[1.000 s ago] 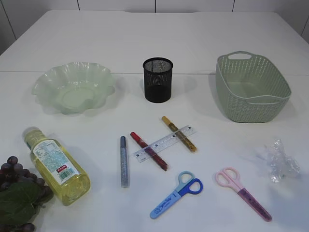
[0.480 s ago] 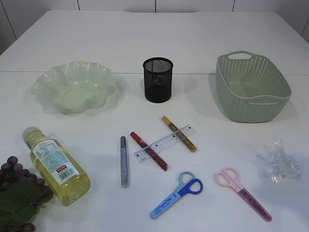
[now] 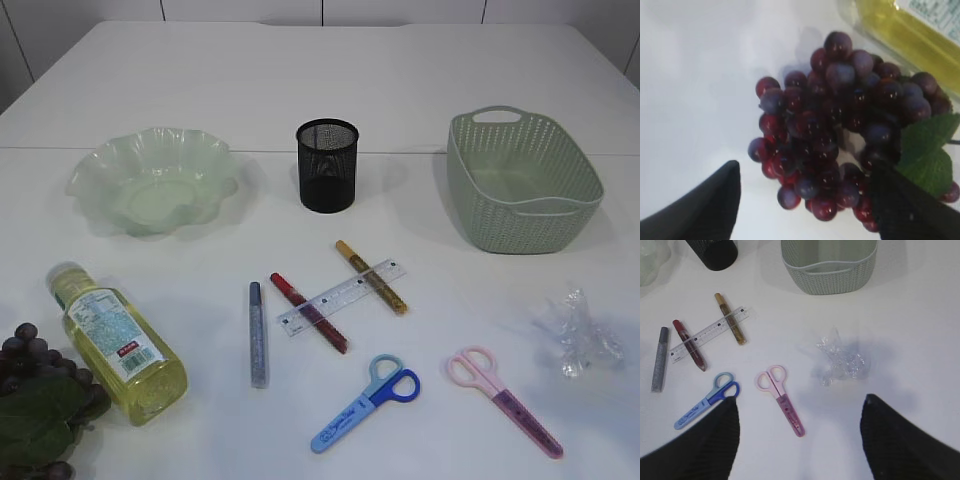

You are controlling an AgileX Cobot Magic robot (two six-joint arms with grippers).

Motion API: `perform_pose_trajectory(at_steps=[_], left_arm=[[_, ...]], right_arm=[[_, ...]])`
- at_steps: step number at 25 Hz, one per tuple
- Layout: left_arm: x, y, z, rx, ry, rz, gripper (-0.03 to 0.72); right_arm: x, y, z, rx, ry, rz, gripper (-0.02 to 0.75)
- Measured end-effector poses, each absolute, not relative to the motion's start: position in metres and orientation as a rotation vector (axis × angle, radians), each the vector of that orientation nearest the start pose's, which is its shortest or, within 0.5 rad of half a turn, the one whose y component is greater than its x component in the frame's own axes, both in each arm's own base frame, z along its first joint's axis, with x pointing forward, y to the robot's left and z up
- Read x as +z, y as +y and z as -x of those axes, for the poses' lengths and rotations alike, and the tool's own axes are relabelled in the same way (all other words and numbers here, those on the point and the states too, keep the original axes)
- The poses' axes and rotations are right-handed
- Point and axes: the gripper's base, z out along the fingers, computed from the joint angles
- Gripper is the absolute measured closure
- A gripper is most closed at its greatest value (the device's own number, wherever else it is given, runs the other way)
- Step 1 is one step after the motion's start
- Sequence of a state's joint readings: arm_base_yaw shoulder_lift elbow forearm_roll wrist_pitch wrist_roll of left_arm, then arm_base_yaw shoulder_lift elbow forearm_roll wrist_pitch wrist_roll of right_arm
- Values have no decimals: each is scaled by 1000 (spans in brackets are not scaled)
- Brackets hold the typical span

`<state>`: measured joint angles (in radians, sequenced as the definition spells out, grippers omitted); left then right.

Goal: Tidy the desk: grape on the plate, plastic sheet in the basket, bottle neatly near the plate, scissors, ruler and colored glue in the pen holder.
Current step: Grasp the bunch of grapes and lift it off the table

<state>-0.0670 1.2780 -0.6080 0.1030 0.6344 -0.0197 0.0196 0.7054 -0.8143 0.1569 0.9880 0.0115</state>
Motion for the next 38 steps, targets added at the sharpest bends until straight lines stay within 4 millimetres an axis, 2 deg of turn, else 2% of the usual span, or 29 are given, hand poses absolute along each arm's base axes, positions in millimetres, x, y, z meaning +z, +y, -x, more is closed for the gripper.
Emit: perform_pose_trajectory(at_steps=[3, 12, 27, 32, 38], left_arm=[[196, -8, -213, 106, 2773, -193, 102], [167, -9, -225, 106, 2865, -214, 101], [137, -10, -239, 101, 2913, -242, 104], [129, -11, -242, 96, 2919, -247, 109], [128, -11, -244, 95, 2899, -252, 123]], right_arm=[[342, 14, -115, 211, 2359, -27, 154], [342, 14, -115, 211, 2359, -27, 155], [342, 14, -115, 211, 2359, -27, 155], [342, 14, -115, 211, 2359, -26, 155], [342, 14, -115, 211, 2359, -26, 155]])
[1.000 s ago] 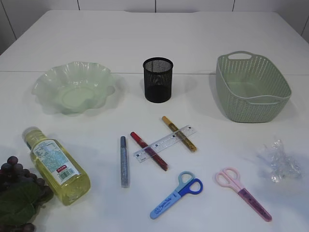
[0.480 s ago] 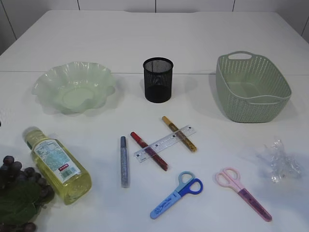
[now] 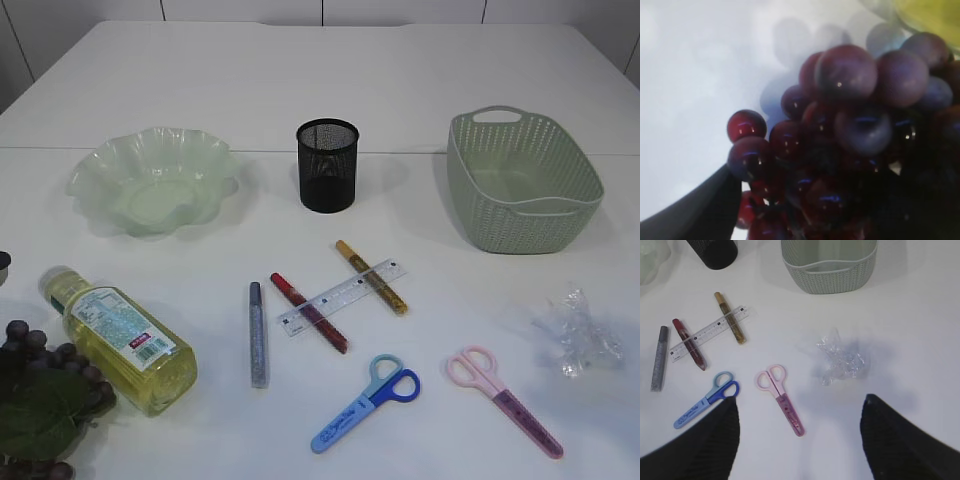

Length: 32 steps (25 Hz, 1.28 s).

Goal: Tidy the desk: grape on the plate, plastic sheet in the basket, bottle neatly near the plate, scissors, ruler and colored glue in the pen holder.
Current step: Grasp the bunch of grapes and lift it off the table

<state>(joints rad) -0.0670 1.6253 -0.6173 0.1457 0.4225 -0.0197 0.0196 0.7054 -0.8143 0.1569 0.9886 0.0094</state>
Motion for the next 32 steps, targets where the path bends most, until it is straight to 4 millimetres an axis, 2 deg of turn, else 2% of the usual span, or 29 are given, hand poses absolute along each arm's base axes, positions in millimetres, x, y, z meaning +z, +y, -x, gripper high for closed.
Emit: perform_pose_trajectory(at_steps=[7, 20, 27, 32], left_arm=[[128, -11, -245, 97, 2888, -260, 209], [129, -11, -246, 96, 2878, -261, 478], [130, -11, -248, 97, 2868, -263, 591], [130, -11, -248, 97, 2864, -265, 642]], right_arm=[[342, 14, -115, 211, 2359, -26, 155], [342, 14, -115, 210, 2353, -27, 155], [342, 14, -115, 210, 2353, -25, 155], [342, 14, -115, 210, 2353, -25, 155]])
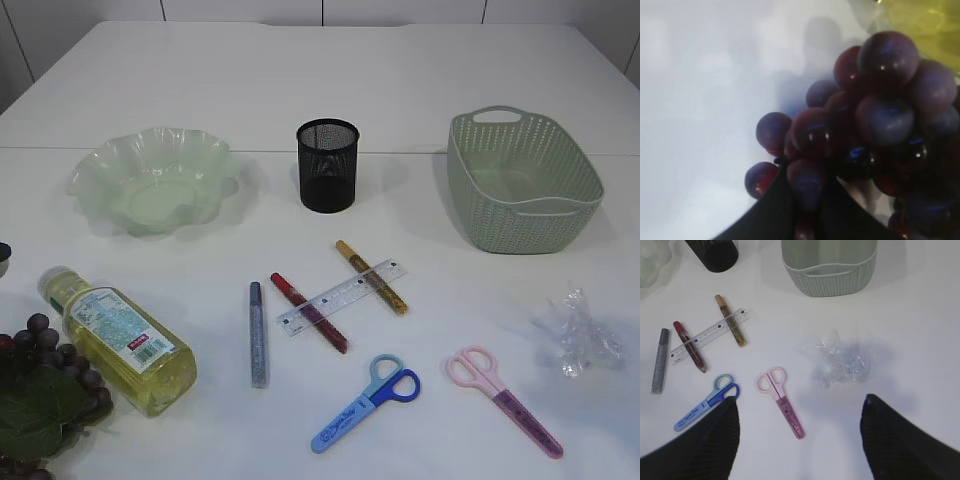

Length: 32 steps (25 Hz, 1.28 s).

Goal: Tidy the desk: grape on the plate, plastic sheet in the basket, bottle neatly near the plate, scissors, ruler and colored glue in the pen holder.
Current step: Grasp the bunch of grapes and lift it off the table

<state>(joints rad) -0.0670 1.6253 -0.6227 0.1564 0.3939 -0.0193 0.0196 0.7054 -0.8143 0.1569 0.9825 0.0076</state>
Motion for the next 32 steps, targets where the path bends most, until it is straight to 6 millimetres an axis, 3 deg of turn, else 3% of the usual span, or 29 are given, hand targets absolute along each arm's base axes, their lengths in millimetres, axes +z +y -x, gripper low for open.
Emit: perform_pose_trajectory(at_steps=[9, 22, 32], left_arm=[[135, -11, -244, 97, 2878, -250, 680], [178, -8, -226, 114, 2819, -218, 685], [217, -3, -199, 171, 2736, -224, 687]], right_arm=[[342, 14, -116, 209, 2352, -25, 155], [342, 14, -116, 209, 2352, -25, 155], [342, 14, -116, 209, 2352, -25, 155]])
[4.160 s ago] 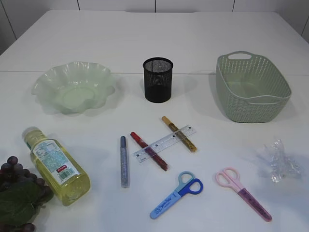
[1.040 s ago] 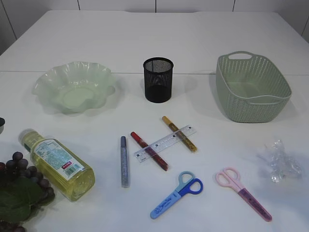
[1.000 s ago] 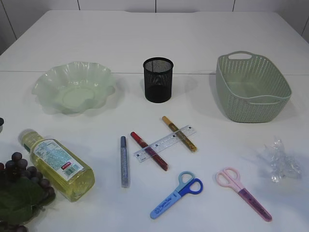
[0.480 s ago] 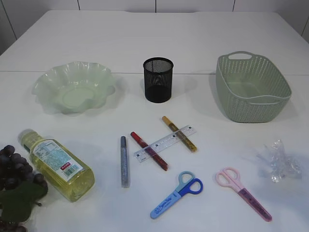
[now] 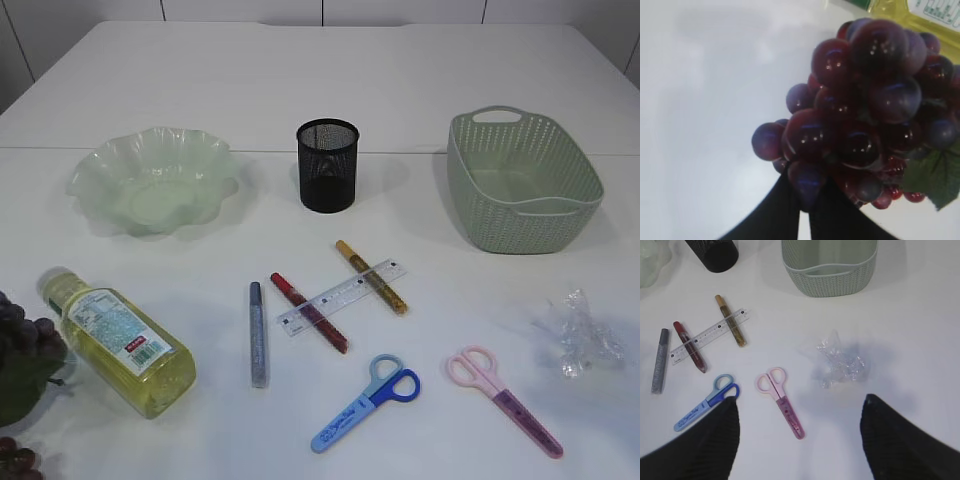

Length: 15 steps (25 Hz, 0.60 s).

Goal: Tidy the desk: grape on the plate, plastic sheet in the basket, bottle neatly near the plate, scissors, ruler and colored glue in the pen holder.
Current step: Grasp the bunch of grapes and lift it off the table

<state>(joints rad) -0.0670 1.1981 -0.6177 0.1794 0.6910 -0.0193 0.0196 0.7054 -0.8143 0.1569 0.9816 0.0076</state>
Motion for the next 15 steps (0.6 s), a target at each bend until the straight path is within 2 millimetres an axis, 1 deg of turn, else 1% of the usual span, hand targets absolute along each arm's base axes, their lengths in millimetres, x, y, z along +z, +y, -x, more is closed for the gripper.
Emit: perform_pose_trajectory(at_steps=[8, 15], left_arm=[[251, 3, -168, 222, 2636, -210, 688], [266, 5, -145, 231, 2597, -182, 688]], right_arm=[[342, 14, -116, 209, 2352, -25, 155], [342, 14, -116, 209, 2352, -25, 155]])
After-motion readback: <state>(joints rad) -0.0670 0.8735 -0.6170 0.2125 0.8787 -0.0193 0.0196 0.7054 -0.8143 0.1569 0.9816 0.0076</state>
